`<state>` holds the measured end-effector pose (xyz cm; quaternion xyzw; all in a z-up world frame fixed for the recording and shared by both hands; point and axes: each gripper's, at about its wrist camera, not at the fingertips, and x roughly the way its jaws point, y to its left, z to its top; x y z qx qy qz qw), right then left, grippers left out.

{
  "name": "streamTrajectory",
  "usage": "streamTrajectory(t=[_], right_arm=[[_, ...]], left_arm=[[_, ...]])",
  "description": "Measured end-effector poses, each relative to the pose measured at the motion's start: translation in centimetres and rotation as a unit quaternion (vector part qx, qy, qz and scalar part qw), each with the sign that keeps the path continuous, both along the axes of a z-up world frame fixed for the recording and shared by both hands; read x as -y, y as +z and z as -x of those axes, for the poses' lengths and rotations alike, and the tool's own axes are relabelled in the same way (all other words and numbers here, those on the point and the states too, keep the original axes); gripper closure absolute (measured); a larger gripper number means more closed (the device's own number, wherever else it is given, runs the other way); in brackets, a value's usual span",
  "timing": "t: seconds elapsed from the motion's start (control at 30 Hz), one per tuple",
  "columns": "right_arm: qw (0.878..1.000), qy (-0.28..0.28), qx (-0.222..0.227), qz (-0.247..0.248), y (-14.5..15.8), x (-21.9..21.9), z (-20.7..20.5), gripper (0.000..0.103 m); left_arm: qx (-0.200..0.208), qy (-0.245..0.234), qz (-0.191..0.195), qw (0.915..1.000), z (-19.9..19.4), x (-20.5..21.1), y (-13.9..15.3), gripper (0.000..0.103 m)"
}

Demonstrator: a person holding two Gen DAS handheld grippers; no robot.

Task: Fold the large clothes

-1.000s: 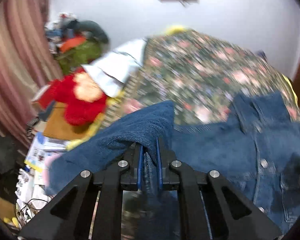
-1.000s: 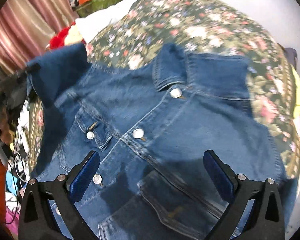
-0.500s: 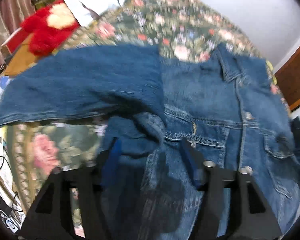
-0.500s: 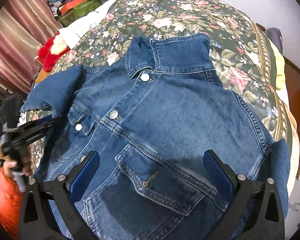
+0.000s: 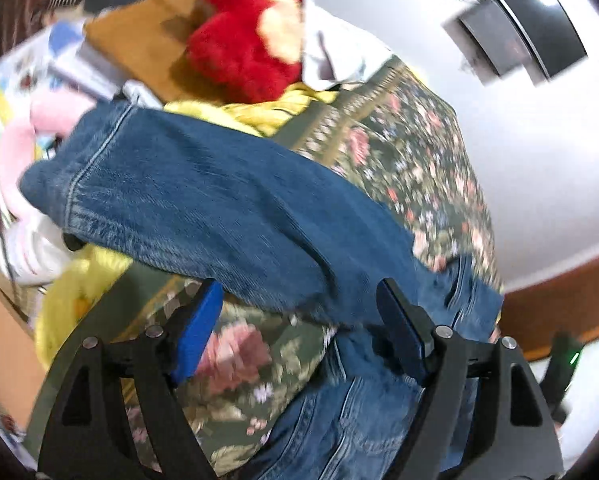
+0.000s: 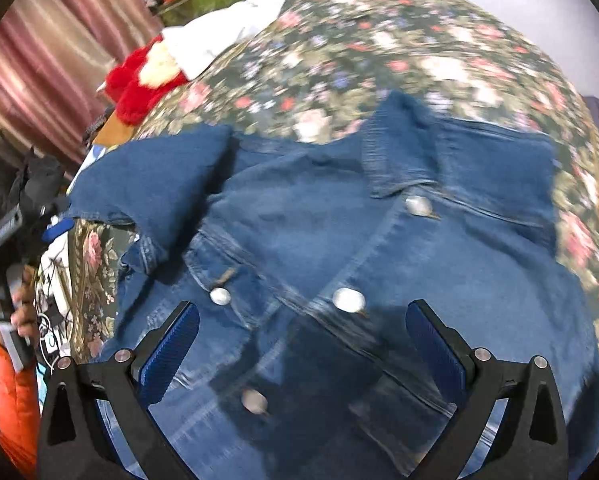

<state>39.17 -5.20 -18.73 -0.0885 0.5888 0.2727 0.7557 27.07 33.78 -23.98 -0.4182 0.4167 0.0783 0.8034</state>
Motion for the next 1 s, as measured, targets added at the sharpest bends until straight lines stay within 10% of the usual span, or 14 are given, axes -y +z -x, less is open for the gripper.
streamTrajectory(t=[0.17,0.33,0.47,0.63,0.8,1.0], right_arm=[[0.999,0.031,-0.026,0.023,-3.1,-4.2,0.2,0.000],[0.997,0.057,-0.025,0.053,-5.1,-5.5,1.0,0.000],[0.996,0.064,-0.006,0.066,-4.2,-4.8,1.6,0.000],[0.999,0.030,0.009,0.035,-1.4,-1.3,1.3,0.000],[0.999,-0.026,0.039,0.005,2.3,3.8,0.9,0.000],[0.994,-0.083,0.065,-0.020,5.4,11.5,1.1,0.000]], left_arm=[[-0.004,0.024,-0.007,0.9997,-0.8,-1.4,-1.2,0.059],[-0.029,0.014,-0.131,0.9908,-2.2,-0.5,0.9,0.091],[0.008,-0.001,-0.255,0.9669,-2.7,2.5,6.5,0.093],[0.100,-0.030,-0.396,0.9124,-2.8,9.6,14.2,0.094],[0.156,-0.131,-0.351,0.9139,-4.6,16.7,16.8,0.094],[0.115,-0.266,-0.243,0.9260,-8.1,25.5,11.5,0.094]])
